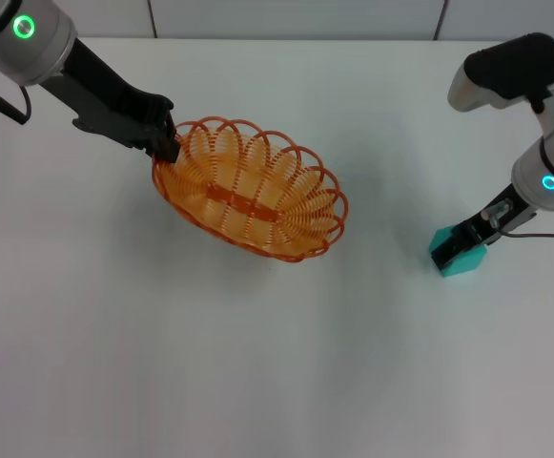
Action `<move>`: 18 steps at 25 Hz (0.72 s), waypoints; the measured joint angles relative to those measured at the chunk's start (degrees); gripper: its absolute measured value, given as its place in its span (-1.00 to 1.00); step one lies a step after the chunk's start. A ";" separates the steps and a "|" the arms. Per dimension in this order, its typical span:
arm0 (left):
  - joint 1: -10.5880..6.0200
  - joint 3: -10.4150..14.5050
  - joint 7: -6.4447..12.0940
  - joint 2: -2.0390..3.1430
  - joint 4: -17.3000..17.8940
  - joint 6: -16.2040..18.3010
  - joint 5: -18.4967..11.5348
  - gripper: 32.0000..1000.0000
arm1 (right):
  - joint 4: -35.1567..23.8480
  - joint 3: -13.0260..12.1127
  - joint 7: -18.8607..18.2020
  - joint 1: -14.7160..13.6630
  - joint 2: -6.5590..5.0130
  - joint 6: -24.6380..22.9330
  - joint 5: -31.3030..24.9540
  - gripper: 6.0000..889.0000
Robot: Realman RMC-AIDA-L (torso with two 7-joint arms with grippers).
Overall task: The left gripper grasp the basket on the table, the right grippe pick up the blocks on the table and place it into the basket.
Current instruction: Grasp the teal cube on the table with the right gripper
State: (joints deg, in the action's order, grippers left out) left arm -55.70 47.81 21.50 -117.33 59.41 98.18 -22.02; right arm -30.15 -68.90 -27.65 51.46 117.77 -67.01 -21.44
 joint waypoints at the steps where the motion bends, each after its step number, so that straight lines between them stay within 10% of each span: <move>1: 0.00 0.00 0.01 0.00 0.00 0.00 -0.01 -0.87 | 0.00 0.01 -0.07 -0.04 0.00 0.16 0.00 0.64; 18: 0.01 0.00 0.04 0.09 0.00 -0.17 -0.48 -0.87 | -0.07 0.70 -0.48 -0.48 -0.09 0.21 -0.88 0.41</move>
State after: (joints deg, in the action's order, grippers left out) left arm -55.69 47.81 21.54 -117.24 59.42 98.00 -22.50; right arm -30.22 -68.20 -28.12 50.98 117.68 -66.80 -22.33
